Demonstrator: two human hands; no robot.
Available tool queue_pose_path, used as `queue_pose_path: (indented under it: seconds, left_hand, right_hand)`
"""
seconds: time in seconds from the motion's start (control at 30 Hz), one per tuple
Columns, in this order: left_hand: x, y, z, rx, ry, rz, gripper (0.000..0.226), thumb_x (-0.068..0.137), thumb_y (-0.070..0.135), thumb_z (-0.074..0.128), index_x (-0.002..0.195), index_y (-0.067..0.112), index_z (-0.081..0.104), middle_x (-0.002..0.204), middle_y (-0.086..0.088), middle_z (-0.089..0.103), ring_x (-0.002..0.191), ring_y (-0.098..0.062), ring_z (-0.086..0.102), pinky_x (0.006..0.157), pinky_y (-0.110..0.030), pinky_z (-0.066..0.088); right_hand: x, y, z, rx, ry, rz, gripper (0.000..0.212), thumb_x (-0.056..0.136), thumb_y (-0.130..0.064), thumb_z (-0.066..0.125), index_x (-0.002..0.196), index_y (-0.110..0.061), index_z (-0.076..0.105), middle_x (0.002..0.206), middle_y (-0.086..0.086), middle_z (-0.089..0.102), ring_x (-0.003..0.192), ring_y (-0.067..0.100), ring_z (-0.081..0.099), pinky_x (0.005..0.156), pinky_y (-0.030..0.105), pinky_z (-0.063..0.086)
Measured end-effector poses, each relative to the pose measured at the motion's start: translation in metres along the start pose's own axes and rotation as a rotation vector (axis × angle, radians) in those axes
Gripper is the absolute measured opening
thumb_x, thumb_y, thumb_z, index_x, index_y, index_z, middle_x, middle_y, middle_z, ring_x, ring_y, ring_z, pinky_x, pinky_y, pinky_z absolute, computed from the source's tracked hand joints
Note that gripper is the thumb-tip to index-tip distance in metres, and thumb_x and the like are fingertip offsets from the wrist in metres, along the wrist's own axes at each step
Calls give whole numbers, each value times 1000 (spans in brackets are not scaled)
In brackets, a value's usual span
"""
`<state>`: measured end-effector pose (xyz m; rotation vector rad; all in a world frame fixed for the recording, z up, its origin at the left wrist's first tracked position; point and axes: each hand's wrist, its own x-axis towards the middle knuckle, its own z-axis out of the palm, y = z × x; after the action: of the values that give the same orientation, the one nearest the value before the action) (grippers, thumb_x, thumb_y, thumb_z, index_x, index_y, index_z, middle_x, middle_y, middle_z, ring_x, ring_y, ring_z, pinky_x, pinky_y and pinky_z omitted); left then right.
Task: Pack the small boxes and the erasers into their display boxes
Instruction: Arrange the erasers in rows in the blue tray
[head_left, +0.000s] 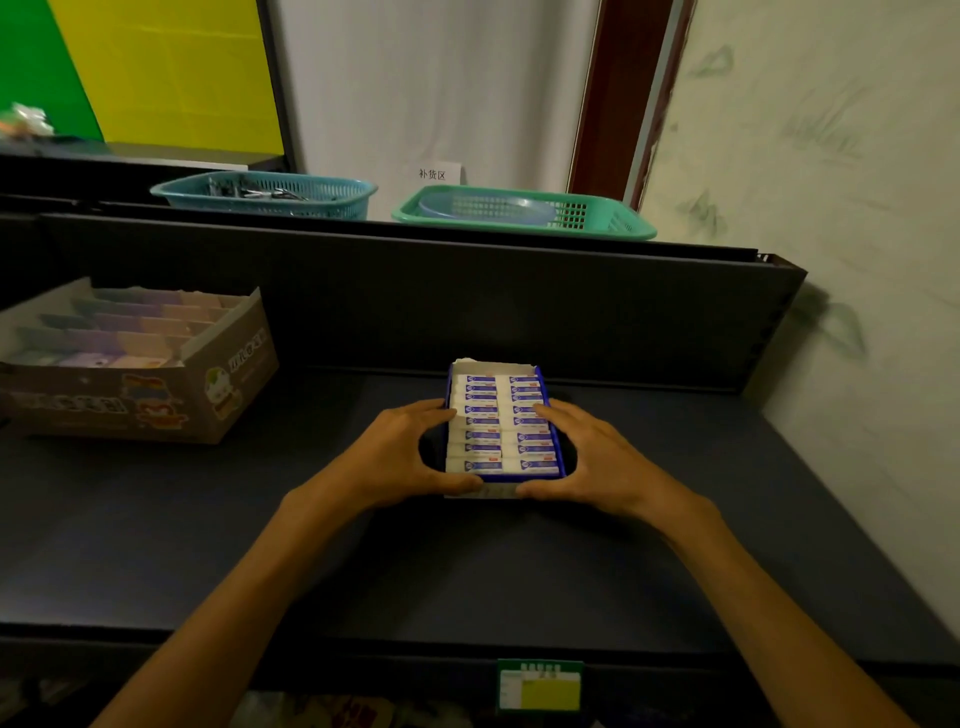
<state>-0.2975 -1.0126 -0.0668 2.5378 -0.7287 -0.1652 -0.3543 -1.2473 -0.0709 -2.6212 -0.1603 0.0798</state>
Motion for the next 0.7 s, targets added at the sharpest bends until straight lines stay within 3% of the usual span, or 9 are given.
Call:
queue_pose_path:
  seconds: [0.43, 0.7]
  left_hand:
    - [7, -14, -23, 45, -40, -69, 87, 71, 45, 75, 143, 27, 30, 146, 1, 36, 131, -16, 37, 107, -37, 36]
    - [-15, -26, -76, 388, 68, -77, 81, 81, 59, 58, 147, 27, 24, 151, 1, 29, 136, -19, 29, 109, -40, 29]
  right_hand:
    - [25, -21, -1, -66, -22, -5, 103, 72, -59, 69, 151, -29, 10, 158, -5, 12, 141, 15, 22, 112, 37, 26]
    - [37, -81, -12, -222, 145, -118, 69, 86, -54, 59, 144, -29, 32, 149, -4, 34, 134, 15, 31, 108, 32, 27]
